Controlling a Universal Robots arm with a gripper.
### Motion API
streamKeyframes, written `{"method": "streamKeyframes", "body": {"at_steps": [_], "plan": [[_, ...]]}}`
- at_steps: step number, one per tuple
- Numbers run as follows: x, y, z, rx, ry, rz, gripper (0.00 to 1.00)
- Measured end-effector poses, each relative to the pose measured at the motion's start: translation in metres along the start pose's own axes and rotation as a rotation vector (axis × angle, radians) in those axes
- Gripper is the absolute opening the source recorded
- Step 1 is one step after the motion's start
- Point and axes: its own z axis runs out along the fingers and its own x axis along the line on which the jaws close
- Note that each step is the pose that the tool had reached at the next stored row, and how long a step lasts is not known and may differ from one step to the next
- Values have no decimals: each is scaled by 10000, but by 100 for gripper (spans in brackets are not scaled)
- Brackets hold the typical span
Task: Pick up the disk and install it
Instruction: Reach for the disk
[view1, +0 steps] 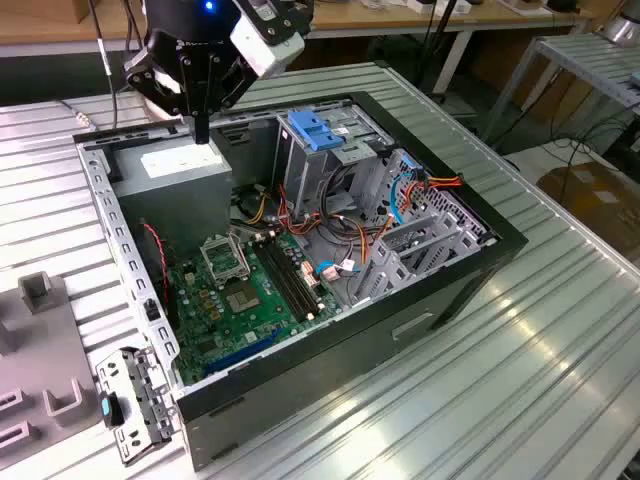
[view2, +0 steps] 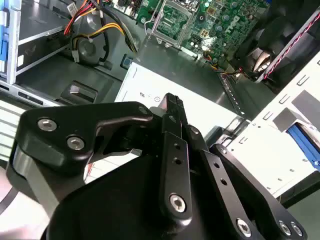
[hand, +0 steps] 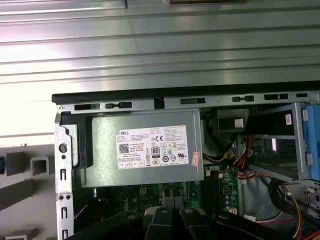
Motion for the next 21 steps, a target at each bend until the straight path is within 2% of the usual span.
{"method": "streamKeyframes", "body": {"at_steps": [3, 8, 14, 21], "plan": [[93, -7, -1, 0, 0, 0, 11], [150, -12, 1, 0, 0, 0, 11], [288, -22, 6, 0, 0, 0, 11], [379, -29, 9, 0, -1, 0, 11]]}}
